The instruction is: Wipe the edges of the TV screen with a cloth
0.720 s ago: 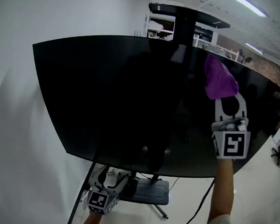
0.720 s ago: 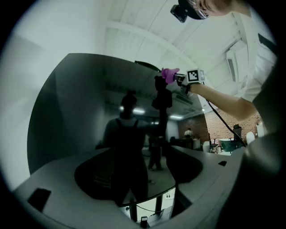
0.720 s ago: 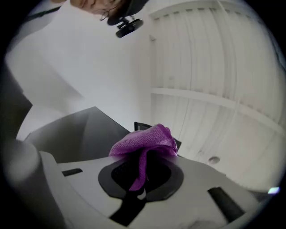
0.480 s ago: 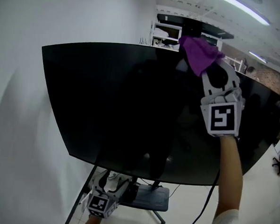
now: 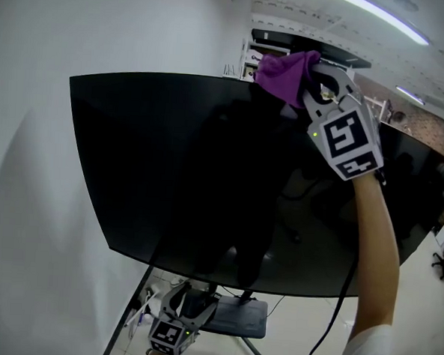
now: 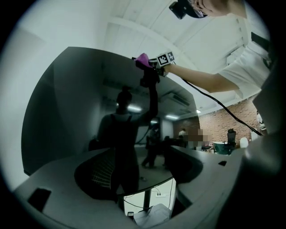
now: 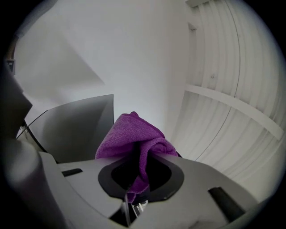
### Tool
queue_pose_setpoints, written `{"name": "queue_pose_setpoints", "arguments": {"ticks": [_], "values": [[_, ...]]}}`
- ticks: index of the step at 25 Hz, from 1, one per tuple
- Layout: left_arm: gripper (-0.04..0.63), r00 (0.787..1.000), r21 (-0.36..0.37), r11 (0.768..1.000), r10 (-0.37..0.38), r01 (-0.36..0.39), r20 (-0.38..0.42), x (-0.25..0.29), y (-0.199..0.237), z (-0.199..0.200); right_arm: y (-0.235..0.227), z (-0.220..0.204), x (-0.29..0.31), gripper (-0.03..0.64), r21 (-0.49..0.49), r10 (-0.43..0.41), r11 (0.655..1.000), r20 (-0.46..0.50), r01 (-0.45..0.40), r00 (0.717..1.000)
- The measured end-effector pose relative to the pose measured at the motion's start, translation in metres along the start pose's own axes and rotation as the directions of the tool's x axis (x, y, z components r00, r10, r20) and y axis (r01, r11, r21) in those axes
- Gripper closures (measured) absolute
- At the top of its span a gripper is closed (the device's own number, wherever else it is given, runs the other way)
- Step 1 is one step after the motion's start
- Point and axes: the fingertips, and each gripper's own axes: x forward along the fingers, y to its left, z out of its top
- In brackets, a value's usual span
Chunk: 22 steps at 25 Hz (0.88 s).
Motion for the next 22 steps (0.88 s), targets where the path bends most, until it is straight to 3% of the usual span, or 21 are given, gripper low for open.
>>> {"name": "queue_pose_setpoints", "arguments": {"ticks": [4, 8, 14, 22], "values": [[0.255, 1.000, -0.042, 0.999, -0.031, 0.031, 0.001, 0.010, -0.017, 0.011, -0.013, -0.021, -0.023, 0.561, -0.031, -0.051, 0.998, -0.033, 0.050, 0.998], [0.255, 0.996, -0.028, 0.996, -0.085, 0.084, -0.015, 0.024, -0.036, -0.002, -0.034, -0.056, -0.054, 0.561, -0.046, -0.095, 0.995, -0.092, 0.091, 0.991], [0.255, 0.983, -0.049, 0.982, -0.181, 0.180, -0.021, 0.052, -0.085, -0.006, -0.072, -0.129, -0.115, 0.563, -0.055, -0.183, 0.983, -0.206, 0.175, 0.961], [0.255, 0.949, -0.010, 0.949, -0.315, 0.315, -0.027, 0.096, -0.155, -0.037, -0.141, -0.249, -0.231, 0.563, -0.043, -0.296, 0.951, -0.413, 0.306, 0.861]]}}
